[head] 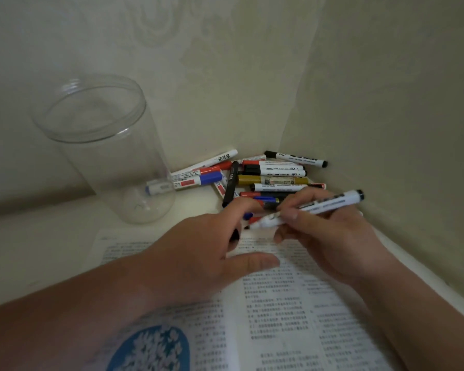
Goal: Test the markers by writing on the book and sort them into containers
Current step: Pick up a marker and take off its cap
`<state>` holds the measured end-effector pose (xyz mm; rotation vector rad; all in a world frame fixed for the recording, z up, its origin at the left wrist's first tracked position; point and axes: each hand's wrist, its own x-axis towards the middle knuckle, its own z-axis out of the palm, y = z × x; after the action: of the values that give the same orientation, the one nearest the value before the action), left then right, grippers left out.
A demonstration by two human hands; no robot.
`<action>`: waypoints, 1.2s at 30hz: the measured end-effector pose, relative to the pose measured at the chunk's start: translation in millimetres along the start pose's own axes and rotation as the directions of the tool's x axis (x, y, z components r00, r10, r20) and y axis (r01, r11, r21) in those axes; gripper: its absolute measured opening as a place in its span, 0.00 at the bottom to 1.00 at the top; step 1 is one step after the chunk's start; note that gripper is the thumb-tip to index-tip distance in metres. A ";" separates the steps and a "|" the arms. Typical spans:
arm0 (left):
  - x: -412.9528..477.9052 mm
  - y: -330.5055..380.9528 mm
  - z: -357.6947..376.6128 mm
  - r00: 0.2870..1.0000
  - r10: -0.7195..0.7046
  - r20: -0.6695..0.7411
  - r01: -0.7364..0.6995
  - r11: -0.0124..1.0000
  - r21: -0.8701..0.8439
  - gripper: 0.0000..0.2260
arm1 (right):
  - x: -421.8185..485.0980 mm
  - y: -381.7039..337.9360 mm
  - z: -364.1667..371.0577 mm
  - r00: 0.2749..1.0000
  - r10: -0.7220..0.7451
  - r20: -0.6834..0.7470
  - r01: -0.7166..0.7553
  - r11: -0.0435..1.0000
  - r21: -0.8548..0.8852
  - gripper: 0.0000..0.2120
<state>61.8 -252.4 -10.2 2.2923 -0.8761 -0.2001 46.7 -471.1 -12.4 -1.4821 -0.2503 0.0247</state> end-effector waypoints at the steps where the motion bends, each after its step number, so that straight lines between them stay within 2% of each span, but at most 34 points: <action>1: -0.7 -1.4 -1.7 0.999 -0.045 0.017 0.044 0.996 0.072 0.30 | 1.4 -0.7 -4.6 0.996 0.003 -0.086 0.002 0.998 0.057 0.16; 4: -1.8 -5.0 -5.9 0.984 -0.147 0.101 0.112 0.951 0.288 0.39 | 5.2 -2.0 -20.2 0.939 0.050 -0.340 -0.007 0.992 0.127 0.06; 7: -1.1 -6.7 -4.9 0.951 -0.246 0.185 0.157 0.906 0.393 0.44 | 5.6 -3.9 -27.5 0.906 0.128 -0.403 -0.129 0.991 0.025 0.09; 12: -0.5 -4.1 -6.6 0.932 -0.293 0.215 0.180 0.886 0.427 0.44 | 9.4 -25.8 -11.3 0.944 0.199 -0.262 -0.259 0.941 -0.219 0.02; 15: 0.4 -4.9 -9.2 0.920 -0.325 0.220 0.205 0.877 0.435 0.47 | 17.2 -39.6 4.4 0.951 0.299 -0.080 -0.304 0.861 -0.407 0.06; 17: 0.8 -7.6 -9.8 0.924 -0.329 0.195 0.224 0.878 0.423 0.47 | 21.7 -39.7 15.7 0.941 0.337 -0.032 -0.314 0.835 -0.451 0.07; 22: 6.4 -9.9 -6.1 0.947 -0.301 0.112 0.231 0.880 0.416 0.45 | 18.4 -10.1 18.0 0.952 0.300 -0.064 -0.306 0.922 -0.237 0.12; 24: 9.1 -10.0 -6.0 0.947 -0.302 0.111 0.228 0.874 0.429 0.46 | 15.9 -2.7 14.9 0.957 0.279 -0.084 -0.291 0.915 -0.278 0.13; 28: 11.7 -12.1 -5.7 0.931 -0.334 0.148 0.239 0.864 0.444 0.46 | 15.2 -1.2 13.9 0.958 0.270 -0.100 -0.288 0.903 -0.318 0.09; 32: 11.9 -13.2 -4.2 0.926 -0.348 0.148 0.250 0.857 0.450 0.47 | 16.0 2.4 11.4 0.978 0.160 -0.135 -0.203 0.883 -0.423 0.06; 36: 11.3 -14.4 -2.4 0.926 -0.351 0.141 0.257 0.857 0.447 0.47 | 14.8 4.0 12.3 0.980 0.158 -0.121 -0.195 0.876 -0.440 0.05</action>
<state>79.1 -250.4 -16.5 2.8607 -0.7017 -0.4487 59.4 -456.2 -13.2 -1.9639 -0.0510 0.0561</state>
